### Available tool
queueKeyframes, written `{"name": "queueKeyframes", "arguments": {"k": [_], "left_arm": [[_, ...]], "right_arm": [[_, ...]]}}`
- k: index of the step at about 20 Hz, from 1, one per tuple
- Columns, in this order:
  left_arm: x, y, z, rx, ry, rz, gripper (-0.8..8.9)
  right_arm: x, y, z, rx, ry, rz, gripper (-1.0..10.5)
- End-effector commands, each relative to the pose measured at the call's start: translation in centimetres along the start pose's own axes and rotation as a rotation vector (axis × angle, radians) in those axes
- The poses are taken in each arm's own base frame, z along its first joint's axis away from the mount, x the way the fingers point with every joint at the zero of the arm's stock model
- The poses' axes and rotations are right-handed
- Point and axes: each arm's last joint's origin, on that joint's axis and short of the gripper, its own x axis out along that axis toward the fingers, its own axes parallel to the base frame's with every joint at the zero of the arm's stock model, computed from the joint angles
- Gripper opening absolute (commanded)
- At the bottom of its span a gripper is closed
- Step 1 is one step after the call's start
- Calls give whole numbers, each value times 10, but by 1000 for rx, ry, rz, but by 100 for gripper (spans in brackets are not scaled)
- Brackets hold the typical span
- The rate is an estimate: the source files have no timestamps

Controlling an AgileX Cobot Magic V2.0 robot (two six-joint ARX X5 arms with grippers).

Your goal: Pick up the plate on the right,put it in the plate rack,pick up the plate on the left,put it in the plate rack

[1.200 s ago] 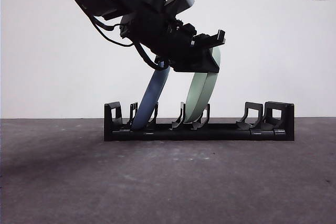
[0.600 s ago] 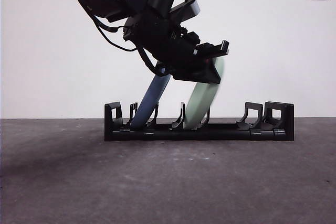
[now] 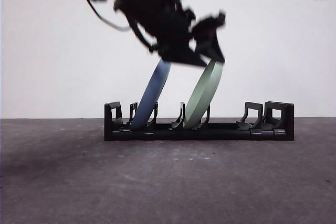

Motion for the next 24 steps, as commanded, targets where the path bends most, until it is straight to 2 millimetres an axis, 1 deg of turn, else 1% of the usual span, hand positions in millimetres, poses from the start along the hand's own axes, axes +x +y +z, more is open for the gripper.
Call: {"name": "queueKeyframes", "arguments": {"k": [1,4,7,9,11,13,15,18,20,21,23,24], "left_arm": [[-19,-7,13,-4,-29,-13,229],[-54,-23,32,6,-26,-35,229],[-99,-40,49,17,-19,-60,229],[-137,-51,58,24,-22,-76,224],[-182,-60,63,29,-20,-87,224],[-224,-66,63,32,-23,-93,224],[-264,-69,59,33,-29,-93,224],[-313,-74,48,35,-43,-92,223],[-336,-76,40,36,-48,-93,220],[-345,-77,36,35,-47,-92,220],[-357,-78,30,35,-39,-92,203],[-361,-78,27,33,-29,-92,130]], "right_arm": [[2,0,-3,-6,30,3,284],[2,0,-3,-6,30,3,283],[2,0,-3,-7,30,3,283],[2,0,-3,-8,31,3,283],[2,0,-3,-11,31,16,283],[1,1,-3,-13,33,53,283],[1,2,-3,-13,35,85,283],[2,4,-4,-11,42,132,280],[7,4,-6,-8,64,168,280],[13,4,-9,-4,90,174,279],[26,3,-18,3,148,173,261],[34,3,-23,6,183,171,180]]}}
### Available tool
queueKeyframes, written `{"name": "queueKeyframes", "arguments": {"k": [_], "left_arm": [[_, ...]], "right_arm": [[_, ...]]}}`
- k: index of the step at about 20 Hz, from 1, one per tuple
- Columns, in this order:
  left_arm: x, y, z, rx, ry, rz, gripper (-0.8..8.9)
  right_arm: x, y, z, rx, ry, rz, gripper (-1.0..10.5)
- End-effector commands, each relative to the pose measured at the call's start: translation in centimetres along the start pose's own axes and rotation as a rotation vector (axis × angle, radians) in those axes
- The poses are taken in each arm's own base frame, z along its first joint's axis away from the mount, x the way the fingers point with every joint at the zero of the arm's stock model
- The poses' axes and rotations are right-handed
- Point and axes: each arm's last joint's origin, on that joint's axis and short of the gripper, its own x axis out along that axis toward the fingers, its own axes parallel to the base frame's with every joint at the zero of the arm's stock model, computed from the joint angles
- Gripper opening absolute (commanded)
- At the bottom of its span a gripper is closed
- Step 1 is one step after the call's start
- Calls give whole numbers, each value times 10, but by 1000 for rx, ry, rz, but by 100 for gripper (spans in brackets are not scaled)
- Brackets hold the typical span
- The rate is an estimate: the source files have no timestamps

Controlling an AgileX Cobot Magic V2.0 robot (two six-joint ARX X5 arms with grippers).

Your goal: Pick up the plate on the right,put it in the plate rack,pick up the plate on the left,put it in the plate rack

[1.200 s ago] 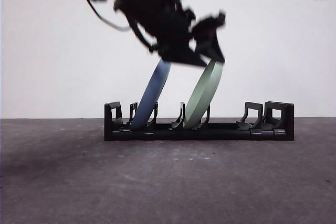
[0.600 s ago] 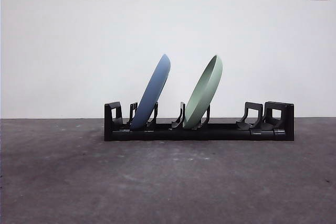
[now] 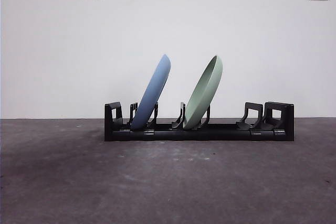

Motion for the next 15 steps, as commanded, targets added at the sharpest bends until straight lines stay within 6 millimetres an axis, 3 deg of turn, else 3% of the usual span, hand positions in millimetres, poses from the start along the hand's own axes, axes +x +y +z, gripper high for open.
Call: {"name": "queueKeyframes", "arguments": {"k": [1,2,7,15], "left_arm": [[-3,-1,-6,-11,30,-1,30],[-4,-1,-8,-13,43,-1,-14],[1,0,-12,-25,109,5,-7],[20,4,-10,-36,167,5,-4]], "right_arm": [[21,-5,-11,11,111,-1,73],[29,-7,-16,5,146,-2,-15],[59,-14,-33,22,275,-13,-12],[67,-17,-33,70,303,-57,2]]}}
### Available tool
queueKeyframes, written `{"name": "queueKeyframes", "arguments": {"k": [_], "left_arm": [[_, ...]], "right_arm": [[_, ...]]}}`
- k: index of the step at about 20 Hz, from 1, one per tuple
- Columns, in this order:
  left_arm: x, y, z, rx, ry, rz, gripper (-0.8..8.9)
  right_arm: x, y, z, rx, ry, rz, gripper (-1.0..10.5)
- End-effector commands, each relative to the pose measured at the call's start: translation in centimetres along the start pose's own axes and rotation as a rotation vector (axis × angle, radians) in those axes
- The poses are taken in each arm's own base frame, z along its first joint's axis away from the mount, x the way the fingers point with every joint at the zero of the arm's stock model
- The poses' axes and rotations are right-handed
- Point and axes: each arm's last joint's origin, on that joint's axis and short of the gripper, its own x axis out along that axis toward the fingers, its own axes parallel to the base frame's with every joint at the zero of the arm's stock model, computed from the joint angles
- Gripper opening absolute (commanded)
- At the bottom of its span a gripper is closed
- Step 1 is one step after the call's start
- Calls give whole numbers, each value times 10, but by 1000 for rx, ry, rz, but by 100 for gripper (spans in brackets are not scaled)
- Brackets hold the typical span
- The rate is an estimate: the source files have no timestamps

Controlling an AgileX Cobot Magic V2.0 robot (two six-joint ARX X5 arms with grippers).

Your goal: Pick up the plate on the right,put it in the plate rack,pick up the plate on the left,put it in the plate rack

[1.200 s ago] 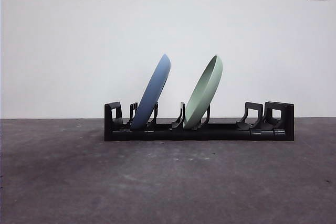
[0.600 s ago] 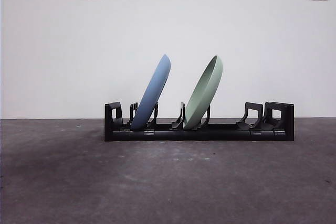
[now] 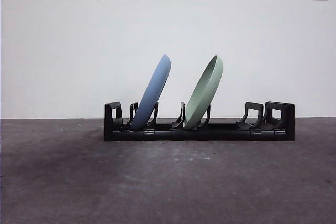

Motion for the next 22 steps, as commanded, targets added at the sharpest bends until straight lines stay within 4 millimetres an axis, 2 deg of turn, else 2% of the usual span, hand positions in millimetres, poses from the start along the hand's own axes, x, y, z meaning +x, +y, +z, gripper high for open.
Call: {"name": "queueKeyframes", "arguments": {"k": [1,12,16,19,22], "left_arm": [[6,1,0,-8,19,1,-4],[12,5,3,61,27,110,-1],[14,10,16,121,-88,241,-1],[1,18,26,214,-208,382,-1],[-13,37,29,247,-314,431,0]], "right_arm": [[3,-2,-2,14,32,-45,2],[3,-6,-1,12,25,-191,2],[3,-6,-1,12,25,-191,2],[3,-6,-1,12,26,-191,2],[3,-6,-1,12,26,-192,2]]}}
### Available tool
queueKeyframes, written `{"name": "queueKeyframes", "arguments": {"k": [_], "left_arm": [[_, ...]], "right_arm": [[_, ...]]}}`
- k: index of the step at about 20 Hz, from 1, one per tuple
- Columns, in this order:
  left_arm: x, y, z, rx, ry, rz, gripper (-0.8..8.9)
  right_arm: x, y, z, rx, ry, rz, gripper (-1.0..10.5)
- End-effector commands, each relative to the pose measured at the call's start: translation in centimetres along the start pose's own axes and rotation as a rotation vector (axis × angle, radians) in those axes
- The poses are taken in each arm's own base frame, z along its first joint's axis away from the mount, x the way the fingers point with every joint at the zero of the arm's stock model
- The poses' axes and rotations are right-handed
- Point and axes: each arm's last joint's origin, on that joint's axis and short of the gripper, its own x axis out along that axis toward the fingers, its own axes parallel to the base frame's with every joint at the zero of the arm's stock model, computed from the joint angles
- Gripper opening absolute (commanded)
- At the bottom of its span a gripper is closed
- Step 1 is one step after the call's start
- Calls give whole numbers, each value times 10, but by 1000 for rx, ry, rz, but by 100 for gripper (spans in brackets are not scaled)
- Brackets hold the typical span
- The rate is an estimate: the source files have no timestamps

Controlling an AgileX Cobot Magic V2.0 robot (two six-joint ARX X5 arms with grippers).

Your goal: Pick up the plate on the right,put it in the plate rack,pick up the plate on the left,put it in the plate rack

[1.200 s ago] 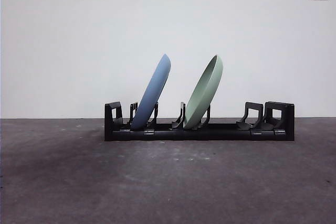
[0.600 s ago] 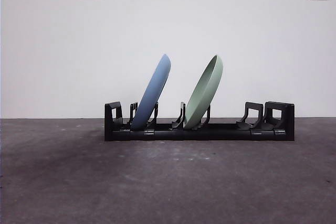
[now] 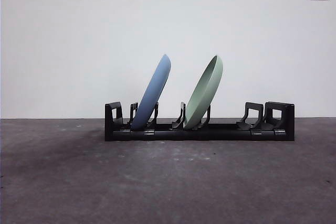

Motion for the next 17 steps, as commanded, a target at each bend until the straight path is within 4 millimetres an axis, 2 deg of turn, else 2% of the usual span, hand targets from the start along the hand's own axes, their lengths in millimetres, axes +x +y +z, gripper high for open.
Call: {"name": "queueKeyframes", "arguments": {"k": [1,3,6,9,13,17], "left_arm": [[-3,15,-7,52,-52,16,-1],[-8,26,-22,52,-96,69,0],[-13,30,-66,55,-116,234,0],[-11,21,-122,72,-103,314,-1],[1,2,-204,51,-56,338,-1],[10,-12,-261,-13,-9,371,-1]], "right_arm": [[2,0,-3,6,31,-2,2],[2,0,-2,6,32,-2,2],[3,0,-2,7,36,-3,2],[4,0,-2,6,37,-2,2],[4,0,-2,6,37,-3,2],[4,0,-2,7,37,-3,2]]}}
